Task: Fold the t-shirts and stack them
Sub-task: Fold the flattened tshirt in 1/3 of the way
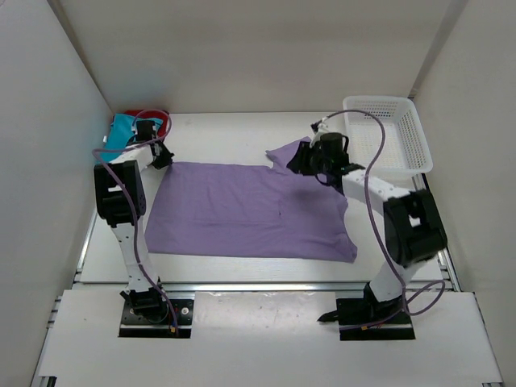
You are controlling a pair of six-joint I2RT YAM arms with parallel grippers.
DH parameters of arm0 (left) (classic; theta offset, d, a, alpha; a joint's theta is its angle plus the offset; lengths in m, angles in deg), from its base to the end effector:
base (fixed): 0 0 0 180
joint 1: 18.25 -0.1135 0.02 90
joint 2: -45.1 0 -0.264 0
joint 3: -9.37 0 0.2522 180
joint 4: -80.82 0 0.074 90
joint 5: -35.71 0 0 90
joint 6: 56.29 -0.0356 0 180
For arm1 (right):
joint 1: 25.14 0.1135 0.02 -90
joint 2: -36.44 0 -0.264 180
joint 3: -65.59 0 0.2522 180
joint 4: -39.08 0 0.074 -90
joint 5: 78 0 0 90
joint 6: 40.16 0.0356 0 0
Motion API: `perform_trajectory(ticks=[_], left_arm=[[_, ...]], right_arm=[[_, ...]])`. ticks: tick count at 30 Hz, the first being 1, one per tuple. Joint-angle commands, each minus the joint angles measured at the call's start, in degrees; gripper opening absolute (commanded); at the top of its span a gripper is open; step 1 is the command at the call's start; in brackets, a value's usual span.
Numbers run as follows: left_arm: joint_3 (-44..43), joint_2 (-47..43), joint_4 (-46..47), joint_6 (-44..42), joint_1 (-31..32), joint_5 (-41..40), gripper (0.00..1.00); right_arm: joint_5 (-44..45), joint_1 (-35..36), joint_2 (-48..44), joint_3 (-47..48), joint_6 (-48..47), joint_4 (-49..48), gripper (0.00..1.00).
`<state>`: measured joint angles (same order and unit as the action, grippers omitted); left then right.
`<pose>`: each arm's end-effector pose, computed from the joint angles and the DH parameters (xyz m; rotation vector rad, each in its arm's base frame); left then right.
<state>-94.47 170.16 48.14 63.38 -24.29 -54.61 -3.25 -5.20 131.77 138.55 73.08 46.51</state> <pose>0.4687 0.0498 0.1498 -0.7745 2.3970 -0.1612 0.3463 0.1356 0.2265 -0.1048 2.1533 0.7260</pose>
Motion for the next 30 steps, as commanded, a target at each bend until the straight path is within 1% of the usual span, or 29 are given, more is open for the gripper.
perform_trajectory(ticks=[1,2,3,4,5,6,7,8,9,11,12,14,15,16,17,18,19,21,23,24,25,27,28,29,30], left_arm=[[3.76,-4.28,1.95,1.18,-0.99,1.37,0.00],[4.91,-5.08,2.74,0.92,-0.73,0.50,0.00],[5.53,-6.13,3.09,0.92,-0.81,0.41,0.00],[6.84,-7.27,3.97,1.44,-1.07,0.93,0.00],[7.55,-7.89,5.63,2.14,-1.25,1.98,0.00],[8.69,-8.51,6.43,2.67,-1.25,2.42,0.00],[9.74,-9.29,7.13,3.54,-1.69,3.64,0.00],[10.01,-9.30,8.01,4.25,-1.34,4.18,0.00],[9.93,-9.48,8.19,4.69,-1.51,4.97,0.00],[9.58,-9.39,8.28,4.78,-1.25,4.54,0.00],[9.14,-9.04,8.02,4.70,-1.16,4.54,0.00],[9.23,-9.04,7.84,4.43,-1.17,4.71,0.00],[9.14,-9.04,8.02,4.87,-1.25,4.89,0.00],[9.40,-9.13,8.19,4.87,-1.51,5.06,0.00],[9.75,-9.13,8.28,4.96,-1.17,4.98,0.00],[9.75,-9.21,8.63,4.87,-1.08,4.80,0.00],[10.19,-9.21,8.81,4.87,-0.99,5.15,0.00],[10.01,-8.78,8.72,4.96,-1.08,5.15,0.00],[9.84,-8.60,8.81,4.96,-0.64,4.98,0.00],[9.93,-8.69,8.72,4.96,-1.07,4.89,0.00],[10.01,-8.77,9.07,5.31,-1.16,5.24,0.00],[10.10,-8.95,9.42,5.39,-0.99,5.15,0.00],[10.45,-9.13,9.34,5.40,-1.07,4.98,0.00],[10.54,-9.30,9.60,5.31,-0.64,5.06,0.00],[10.89,-9.48,9.77,5.31,-0.64,4.89,0.00]], right_arm=[[4.34,-4.73,9.93,11.50,-3.81,1.39,0.34],[5.30,-5.52,13.97,17.12,-4.34,4.36,0.34],[5.75,-6.49,15.75,19.87,-4.87,5.44,0.34],[6.97,-6.93,19.51,24.51,-5.66,7.45,0.35],[8.38,-7.20,21.37,26.39,-6.28,9.99,0.35],[9.09,-7.55,24.96,31.45,-6.80,11.24,0.35],[10.48,-7.99,28.65,36.98,-6.98,14.82,0.36],[12.67,-8.08,30.42,39.56,-7.25,17.20,0.36],[13.48,-7.91,33.84,44.03,-7.34,18.53,0.36],[16.64,-7.99,40.52,54.73,-8.74,25.45,0.37],[17.17,-7.99,42.20,57.67,-9.26,27.31,0.37],[19.27,-7.64,49.48,69.94,-10.24,34.59,0.38],[19.81,-7.47,51.25,73.48,-11.28,36.11,0.39],[21.56,-7.29,55.01,80.48,-11.81,39.60,0.41],[21.23,-6.77,59.32,88.38,-12.34,43.47,0.41],[21.66,-7.20,61.10,95.33,-12.17,46.90,0.42],[21.92,-7.81,62.86,95.75,-11.82,47.02,0.42],[20.96,-8.17,59.38,88.93,-11.12,44.31,0.42],[21.75,-7.91,57.96,86.19,-12.34,42.98,0.41],[21.58,-8.08,58.39,87.04,-12.61,43.67,0.40],[21.66,-7.73,58.65,87.75,-12.52,45.86,0.37],[22.27,-7.55,60.58,91.17,-12.79,47.54,0.36],[22.36,-7.64,60.33,91.01,-12.70,47.81,0.35],[21.32,-7.90,60.06,90.57,-13.31,47.12,0.32],[21.05,-7.90,60.24,89.96,-13.05,46.76,0.25]])
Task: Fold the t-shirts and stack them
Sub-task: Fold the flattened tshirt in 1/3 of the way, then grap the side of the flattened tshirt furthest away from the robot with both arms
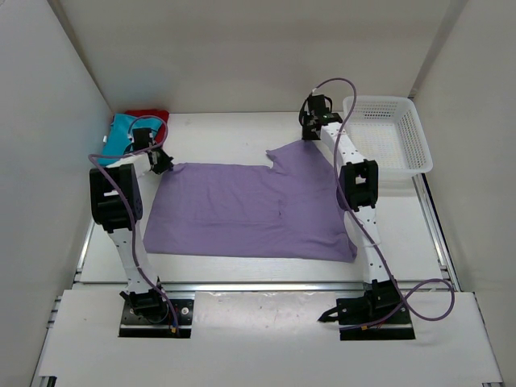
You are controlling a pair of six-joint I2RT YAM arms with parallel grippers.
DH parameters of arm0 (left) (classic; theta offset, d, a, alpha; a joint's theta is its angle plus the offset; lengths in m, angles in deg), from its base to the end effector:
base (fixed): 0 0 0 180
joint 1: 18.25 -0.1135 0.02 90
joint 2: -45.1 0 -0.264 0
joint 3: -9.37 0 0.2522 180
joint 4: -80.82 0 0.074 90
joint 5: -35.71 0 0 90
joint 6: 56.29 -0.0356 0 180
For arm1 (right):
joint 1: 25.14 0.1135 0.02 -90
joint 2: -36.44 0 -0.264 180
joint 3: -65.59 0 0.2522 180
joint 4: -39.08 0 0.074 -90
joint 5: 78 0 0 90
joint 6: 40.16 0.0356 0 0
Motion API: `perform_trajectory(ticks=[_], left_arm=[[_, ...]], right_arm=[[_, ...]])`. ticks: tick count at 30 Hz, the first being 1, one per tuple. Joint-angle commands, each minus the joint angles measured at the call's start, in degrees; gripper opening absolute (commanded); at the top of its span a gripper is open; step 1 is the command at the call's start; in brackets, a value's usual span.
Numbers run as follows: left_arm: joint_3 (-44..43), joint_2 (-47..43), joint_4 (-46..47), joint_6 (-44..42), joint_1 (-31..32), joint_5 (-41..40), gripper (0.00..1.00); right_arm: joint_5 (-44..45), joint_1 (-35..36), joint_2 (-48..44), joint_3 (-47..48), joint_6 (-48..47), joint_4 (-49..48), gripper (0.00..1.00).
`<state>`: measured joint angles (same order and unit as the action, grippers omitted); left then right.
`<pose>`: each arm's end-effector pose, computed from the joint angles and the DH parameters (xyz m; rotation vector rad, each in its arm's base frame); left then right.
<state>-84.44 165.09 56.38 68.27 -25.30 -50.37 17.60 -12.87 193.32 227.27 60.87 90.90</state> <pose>0.4447 0.0525 0.1462 -0.8504 2.3234 -0.2927 0.5760 0.1217 0.1582 0.0201 2.3876 0.0754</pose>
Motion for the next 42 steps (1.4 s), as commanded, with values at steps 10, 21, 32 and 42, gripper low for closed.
perform_trajectory(ticks=[10,21,32,42], left_arm=[[5.95,-7.92,5.49,4.10,-2.88,3.19,0.00],[12.72,-13.80,6.99,4.90,-3.06,5.48,0.00],[21.24,-22.07,9.53,6.47,-3.41,8.20,0.00],[32.06,-33.14,14.02,9.47,-6.66,9.00,0.00]], right_arm=[[-0.77,0.03,-9.29,-0.42,-4.96,4.90,0.00],[-7.27,-0.06,-25.37,-12.98,-6.02,18.53,0.00],[-6.93,0.91,-62.63,-69.56,-1.80,-2.63,0.00],[-3.15,2.40,-80.48,-89.98,4.52,-11.60,0.01]])
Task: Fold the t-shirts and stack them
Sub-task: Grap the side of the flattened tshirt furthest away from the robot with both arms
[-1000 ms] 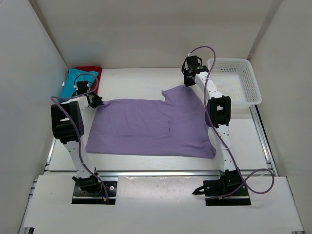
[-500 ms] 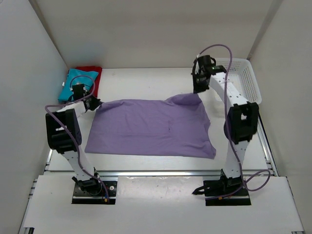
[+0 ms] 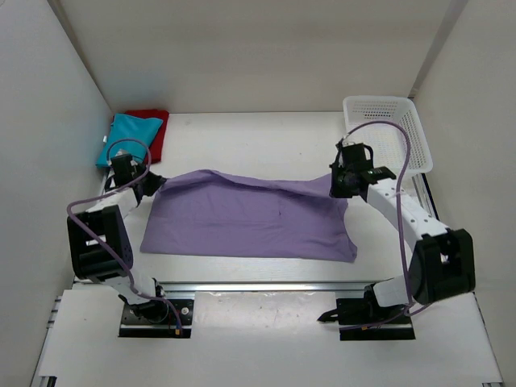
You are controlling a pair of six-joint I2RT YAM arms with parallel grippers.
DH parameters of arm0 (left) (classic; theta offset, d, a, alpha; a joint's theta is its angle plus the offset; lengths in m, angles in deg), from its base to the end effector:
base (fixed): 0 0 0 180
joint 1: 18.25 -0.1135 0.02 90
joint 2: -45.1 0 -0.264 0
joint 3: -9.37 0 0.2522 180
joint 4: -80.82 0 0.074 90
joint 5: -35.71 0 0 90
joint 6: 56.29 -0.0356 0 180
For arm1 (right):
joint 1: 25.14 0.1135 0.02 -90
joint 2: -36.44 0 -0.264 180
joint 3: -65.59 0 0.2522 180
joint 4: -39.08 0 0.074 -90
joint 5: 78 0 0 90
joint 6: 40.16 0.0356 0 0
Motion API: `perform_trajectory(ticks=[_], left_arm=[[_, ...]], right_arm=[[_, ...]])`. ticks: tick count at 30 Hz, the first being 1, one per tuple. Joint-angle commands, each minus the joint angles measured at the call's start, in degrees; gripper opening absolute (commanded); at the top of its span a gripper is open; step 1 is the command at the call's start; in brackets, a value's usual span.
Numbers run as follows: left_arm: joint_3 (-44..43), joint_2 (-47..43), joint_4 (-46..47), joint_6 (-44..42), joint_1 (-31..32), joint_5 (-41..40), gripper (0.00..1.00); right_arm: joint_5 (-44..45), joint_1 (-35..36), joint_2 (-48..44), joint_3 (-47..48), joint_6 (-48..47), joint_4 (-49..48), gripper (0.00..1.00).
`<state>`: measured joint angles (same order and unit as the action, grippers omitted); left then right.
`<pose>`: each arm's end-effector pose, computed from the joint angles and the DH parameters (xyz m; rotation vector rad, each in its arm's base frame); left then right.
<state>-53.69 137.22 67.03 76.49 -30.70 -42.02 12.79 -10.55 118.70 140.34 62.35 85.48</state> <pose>0.3238 0.0638 0.1808 -0.9921 2.1345 -0.5123 0.2895 0.0749 0.2536 -0.0401 2.5202 0.1755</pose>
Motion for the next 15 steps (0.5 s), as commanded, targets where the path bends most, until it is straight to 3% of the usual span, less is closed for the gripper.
perform_trajectory(ticks=[1,11,15], left_arm=[[1.75,-6.32,2.76,0.90,-1.87,1.08,0.00],[8.16,-11.08,1.87,-1.83,-6.53,1.61,0.00],[9.66,-8.45,2.14,-0.95,-6.53,3.90,0.08]], right_arm=[[1.58,0.18,-6.49,-3.85,3.04,-6.45,0.00],[2.54,0.17,-21.61,-19.58,6.38,-8.73,0.02],[4.56,4.30,-24.42,-25.56,10.24,-9.52,0.05]])
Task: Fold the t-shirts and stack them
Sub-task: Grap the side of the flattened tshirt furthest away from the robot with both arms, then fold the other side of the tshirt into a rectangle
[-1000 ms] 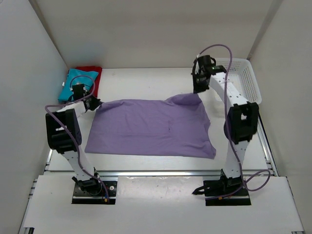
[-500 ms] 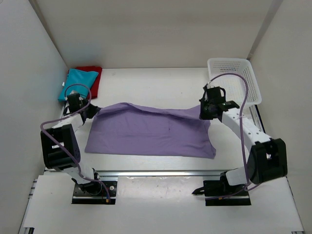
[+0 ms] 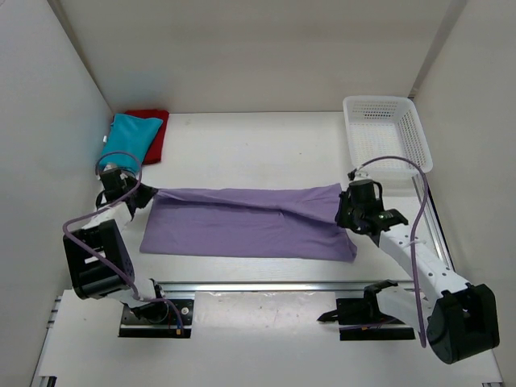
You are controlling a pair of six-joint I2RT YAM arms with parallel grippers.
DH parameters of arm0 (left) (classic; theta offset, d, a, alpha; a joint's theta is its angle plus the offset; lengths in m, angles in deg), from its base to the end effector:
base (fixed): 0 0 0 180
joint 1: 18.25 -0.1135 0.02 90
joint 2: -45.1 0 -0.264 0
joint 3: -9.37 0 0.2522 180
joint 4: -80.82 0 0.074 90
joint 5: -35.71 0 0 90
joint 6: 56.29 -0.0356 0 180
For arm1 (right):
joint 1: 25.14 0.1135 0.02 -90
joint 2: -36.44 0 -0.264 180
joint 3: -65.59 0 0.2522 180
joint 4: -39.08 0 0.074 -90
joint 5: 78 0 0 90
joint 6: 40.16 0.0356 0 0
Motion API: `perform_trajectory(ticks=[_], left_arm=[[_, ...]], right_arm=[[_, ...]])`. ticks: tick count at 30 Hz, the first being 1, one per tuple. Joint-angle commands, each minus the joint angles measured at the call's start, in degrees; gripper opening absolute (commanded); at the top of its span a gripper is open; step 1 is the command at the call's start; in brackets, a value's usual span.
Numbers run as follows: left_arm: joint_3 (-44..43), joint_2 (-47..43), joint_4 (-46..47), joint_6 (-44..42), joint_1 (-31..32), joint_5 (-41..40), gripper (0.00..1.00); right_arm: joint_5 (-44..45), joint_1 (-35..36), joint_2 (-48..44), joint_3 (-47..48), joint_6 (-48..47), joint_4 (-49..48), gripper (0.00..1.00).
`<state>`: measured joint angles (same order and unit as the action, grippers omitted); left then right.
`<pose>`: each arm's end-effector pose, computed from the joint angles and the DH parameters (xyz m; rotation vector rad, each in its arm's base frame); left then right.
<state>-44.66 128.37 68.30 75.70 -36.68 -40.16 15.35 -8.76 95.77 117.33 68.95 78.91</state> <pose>0.2779 0.0835 0.1802 -1.0558 2.0691 -0.4934 0.2015 0.0571 0.2266 0.0848 2.4066 0.2189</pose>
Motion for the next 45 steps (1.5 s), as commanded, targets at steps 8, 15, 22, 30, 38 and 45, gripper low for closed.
perform_trajectory(ticks=[8,15,22,30,38,45], left_arm=[[4.76,-3.27,7.46,7.74,-5.21,9.08,0.35],[8.70,-15.65,10.01,8.54,0.59,1.52,0.27],[13.72,-16.66,11.51,5.29,10.96,-6.05,0.26],[17.42,1.20,20.65,13.11,1.74,10.04,0.15],[18.74,-9.41,16.87,12.93,-2.57,4.50,0.12],[13.81,-17.70,9.93,4.94,3.04,-2.54,0.19]], right_arm=[[3.49,4.01,-7.48,-9.50,7.52,-3.84,0.20],[-1.85,0.59,-8.63,-6.16,4.36,-7.86,0.21],[-9.24,7.78,12.81,3.06,0.84,-20.78,0.00],[-7.32,7.87,29.86,12.55,-1.71,-25.45,0.33],[-6.08,8.06,33.74,12.74,-2.59,-25.71,0.34],[-9.94,8.49,37.08,13.44,-2.50,-27.30,0.20]])
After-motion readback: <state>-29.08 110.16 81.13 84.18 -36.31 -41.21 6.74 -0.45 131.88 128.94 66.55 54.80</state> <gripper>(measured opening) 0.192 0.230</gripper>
